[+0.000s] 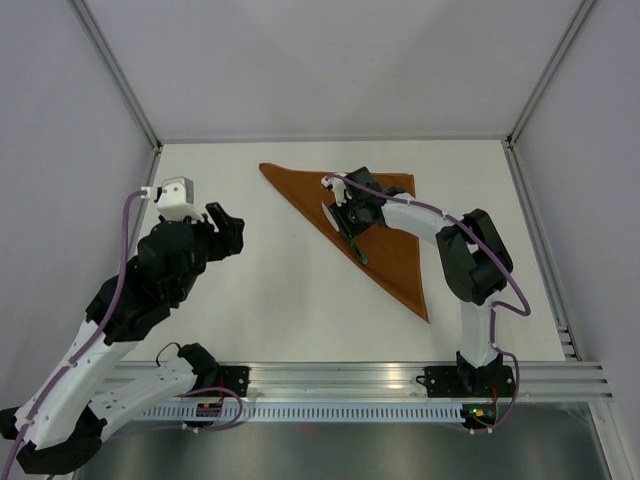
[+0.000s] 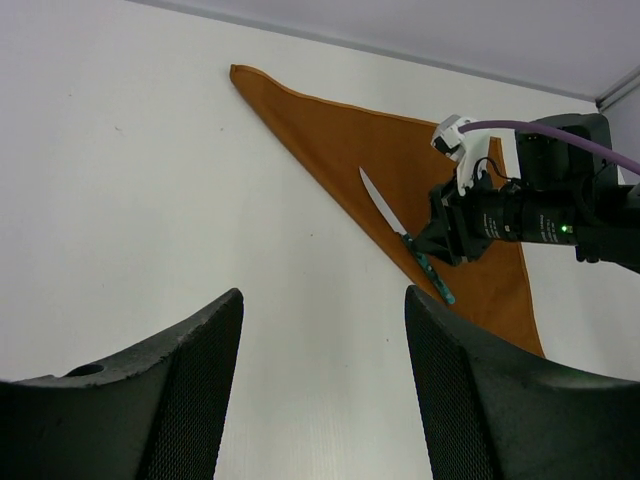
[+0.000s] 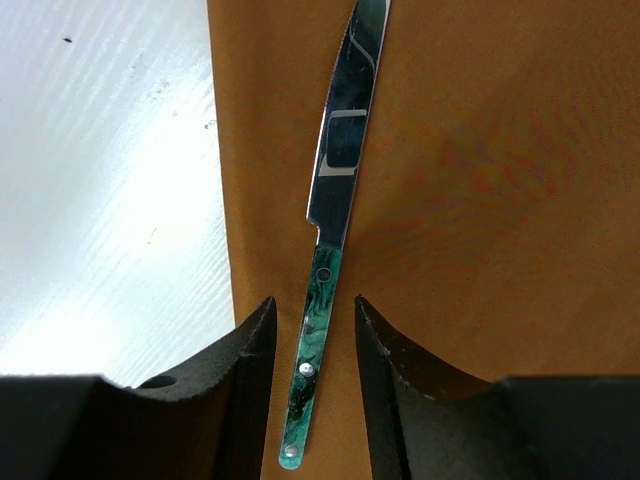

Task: Fold the napkin, place the utensils inside, and roll it up
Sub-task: Grab a utensil with the right arm, then place the utensil onto the napkin, then fold the napkin

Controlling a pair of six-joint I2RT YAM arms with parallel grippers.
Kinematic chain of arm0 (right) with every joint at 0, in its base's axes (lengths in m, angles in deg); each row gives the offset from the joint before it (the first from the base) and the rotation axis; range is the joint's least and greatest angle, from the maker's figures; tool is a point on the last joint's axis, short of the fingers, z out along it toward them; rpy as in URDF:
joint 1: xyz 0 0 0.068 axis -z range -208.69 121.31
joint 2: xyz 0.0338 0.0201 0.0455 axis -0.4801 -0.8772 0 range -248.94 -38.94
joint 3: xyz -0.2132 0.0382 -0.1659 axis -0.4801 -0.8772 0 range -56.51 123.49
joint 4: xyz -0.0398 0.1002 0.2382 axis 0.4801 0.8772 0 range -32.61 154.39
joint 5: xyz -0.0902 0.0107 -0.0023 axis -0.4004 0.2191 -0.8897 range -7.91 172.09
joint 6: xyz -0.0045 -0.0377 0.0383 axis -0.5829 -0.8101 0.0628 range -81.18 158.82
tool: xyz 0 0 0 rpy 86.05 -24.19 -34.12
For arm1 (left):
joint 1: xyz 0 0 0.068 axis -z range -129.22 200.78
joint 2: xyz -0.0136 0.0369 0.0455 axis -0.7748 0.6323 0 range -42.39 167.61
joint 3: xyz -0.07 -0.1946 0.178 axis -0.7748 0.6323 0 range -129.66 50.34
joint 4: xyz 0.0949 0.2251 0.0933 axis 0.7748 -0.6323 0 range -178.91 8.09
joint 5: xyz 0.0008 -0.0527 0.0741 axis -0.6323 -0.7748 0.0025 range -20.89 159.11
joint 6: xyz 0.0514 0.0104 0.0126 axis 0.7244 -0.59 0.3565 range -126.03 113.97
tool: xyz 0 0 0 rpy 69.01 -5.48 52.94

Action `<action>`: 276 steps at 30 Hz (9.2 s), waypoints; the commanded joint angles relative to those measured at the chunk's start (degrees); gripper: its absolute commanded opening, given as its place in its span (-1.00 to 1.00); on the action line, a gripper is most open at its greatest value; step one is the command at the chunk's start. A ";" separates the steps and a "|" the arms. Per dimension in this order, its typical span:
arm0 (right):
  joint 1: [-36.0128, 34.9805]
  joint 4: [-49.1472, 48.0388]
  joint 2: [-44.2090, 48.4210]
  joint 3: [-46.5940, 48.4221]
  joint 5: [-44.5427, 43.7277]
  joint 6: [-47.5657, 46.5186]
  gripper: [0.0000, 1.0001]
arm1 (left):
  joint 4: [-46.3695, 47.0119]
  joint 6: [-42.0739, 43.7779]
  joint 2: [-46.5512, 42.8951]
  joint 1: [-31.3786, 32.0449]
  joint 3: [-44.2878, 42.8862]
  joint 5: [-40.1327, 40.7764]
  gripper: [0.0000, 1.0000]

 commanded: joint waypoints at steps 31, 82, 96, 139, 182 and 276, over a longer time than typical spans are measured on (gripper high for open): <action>-1.96 -0.37 -3.76 3.10 -4.52 -1.48 -0.63 | 0.86 3.99 -0.86 -0.01 2.36 -0.15 0.42; -3.28 3.84 -7.10 9.17 -4.17 0.27 -0.63 | 1.74 4.61 0.19 -0.01 4.56 -2.17 0.43; -3.37 4.63 -5.34 9.52 -4.00 0.18 -0.38 | 2.09 4.34 1.25 0.07 4.47 -3.75 0.44; 39.00 11.58 31.31 -9.02 17.10 3.00 0.00 | 69.66 37.82 66.10 43.40 4.56 -9.39 0.50; 39.08 11.40 29.81 -9.82 17.54 2.55 0.01 | 82.33 54.79 83.87 43.85 -2.03 -1.48 -0.55; 39.08 12.11 29.64 -10.08 19.56 1.94 0.01 | 59.83 -7.61 68.39 -13.81 2.62 -24.32 -0.95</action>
